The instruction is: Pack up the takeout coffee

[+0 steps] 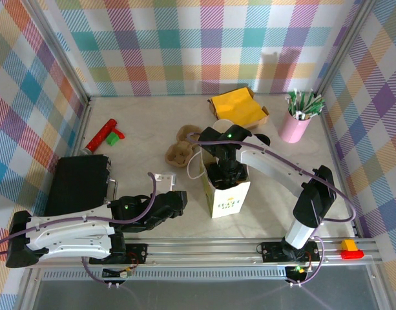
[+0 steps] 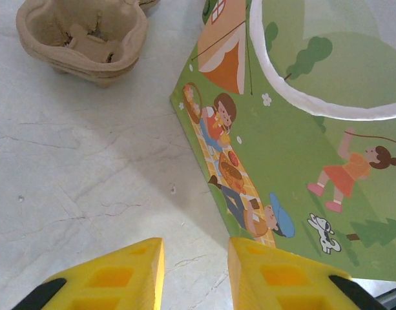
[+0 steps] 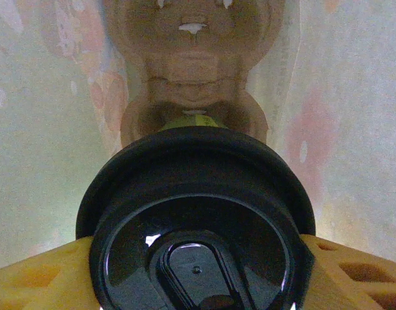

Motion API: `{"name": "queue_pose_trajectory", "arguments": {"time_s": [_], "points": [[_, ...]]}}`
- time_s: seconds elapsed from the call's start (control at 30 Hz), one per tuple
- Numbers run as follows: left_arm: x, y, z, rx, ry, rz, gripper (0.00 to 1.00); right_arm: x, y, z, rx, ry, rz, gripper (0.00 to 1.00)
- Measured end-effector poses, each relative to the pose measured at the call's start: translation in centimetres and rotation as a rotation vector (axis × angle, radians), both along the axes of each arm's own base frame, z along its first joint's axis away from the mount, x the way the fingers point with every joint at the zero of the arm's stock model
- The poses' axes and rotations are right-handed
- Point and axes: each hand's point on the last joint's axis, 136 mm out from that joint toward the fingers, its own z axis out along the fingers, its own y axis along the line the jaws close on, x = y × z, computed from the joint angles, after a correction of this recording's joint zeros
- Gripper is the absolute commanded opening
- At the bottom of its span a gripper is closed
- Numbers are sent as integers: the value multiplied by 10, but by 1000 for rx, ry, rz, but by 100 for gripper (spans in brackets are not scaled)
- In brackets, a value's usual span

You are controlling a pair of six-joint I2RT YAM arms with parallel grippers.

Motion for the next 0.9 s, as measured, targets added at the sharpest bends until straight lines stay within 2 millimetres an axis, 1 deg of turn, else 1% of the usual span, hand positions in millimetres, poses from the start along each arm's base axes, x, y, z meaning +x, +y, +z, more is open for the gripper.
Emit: {"name": "queue_pose_trajectory", "arguments": {"time_s": [0.67, 0.9], "points": [[1, 1, 1, 2, -5, 5, 31, 1, 4, 0, 16, -4, 15, 45], [1, 1, 1, 2, -6, 5, 31, 1, 3, -3, 11, 1, 15, 45]]}}
